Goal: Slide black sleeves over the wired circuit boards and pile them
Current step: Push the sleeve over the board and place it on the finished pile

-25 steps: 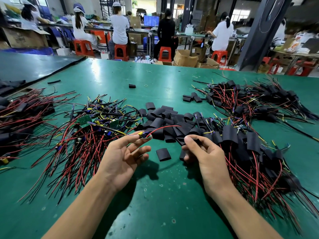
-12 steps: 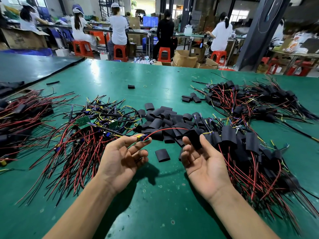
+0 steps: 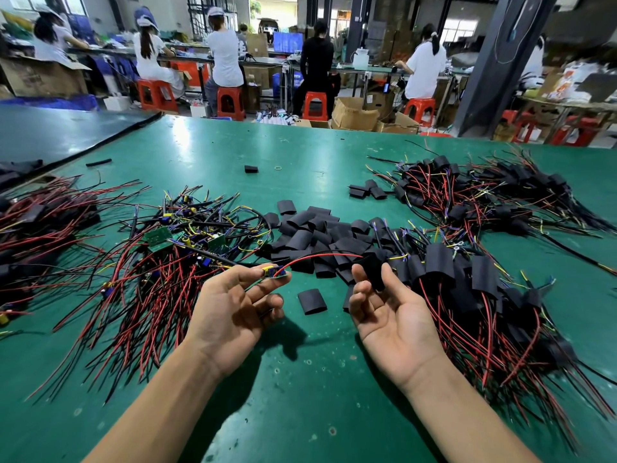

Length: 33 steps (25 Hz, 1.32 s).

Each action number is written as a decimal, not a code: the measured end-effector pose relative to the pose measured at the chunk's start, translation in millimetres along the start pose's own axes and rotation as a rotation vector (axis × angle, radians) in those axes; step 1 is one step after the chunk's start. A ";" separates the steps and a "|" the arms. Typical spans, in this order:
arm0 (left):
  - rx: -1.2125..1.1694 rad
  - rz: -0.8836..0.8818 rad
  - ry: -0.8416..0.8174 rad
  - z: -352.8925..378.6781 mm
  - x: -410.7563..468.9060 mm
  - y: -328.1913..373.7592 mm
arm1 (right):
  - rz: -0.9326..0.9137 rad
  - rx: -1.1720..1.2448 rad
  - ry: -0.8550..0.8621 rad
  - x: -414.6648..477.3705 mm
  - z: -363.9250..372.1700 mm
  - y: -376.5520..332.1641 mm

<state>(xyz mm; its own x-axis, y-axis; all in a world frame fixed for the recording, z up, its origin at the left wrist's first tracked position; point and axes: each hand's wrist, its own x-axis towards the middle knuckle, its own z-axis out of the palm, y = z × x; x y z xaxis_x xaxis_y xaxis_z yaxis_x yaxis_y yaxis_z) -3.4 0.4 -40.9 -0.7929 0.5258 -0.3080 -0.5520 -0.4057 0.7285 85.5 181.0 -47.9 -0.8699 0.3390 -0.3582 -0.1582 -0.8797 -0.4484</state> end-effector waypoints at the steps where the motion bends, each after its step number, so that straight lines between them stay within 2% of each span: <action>1: -0.003 -0.001 0.000 -0.1 0.2 0.1 | -0.001 0.000 0.006 0.2 -0.2 0.1; 11: 0.036 -0.022 -0.005 0.2 1.4 -1.8 | 0.078 -0.023 -0.074 -4.3 4.8 -0.6; 16: 0.178 0.030 -0.011 4.5 2.1 -8.8 | 0.140 -0.002 -0.207 -9.7 4.7 0.6; 19: 0.184 0.051 -0.032 11.4 -0.3 -17.3 | 0.147 -0.026 -0.285 -9.7 2.9 2.6; 21: 0.214 0.067 -0.018 14.6 -2.8 -22.5 | 0.087 -0.115 -0.277 -8.5 2.4 6.2; 25: 0.230 0.146 -0.003 16.0 -6.1 -24.2 | -0.193 -0.506 -0.251 -8.0 1.8 17.1; 33: 0.142 0.139 -0.033 15.8 -6.5 -19.3 | -0.324 -0.599 -0.270 -9.8 0.0 20.3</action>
<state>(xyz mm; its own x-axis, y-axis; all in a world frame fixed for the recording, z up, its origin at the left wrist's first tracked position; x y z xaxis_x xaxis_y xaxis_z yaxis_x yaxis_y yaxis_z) 16.4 16.7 -43.3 -0.8487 0.4974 -0.1798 -0.3941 -0.3681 0.8422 90.8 159.8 -53.5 -0.9198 0.3893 0.0484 -0.2120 -0.3894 -0.8963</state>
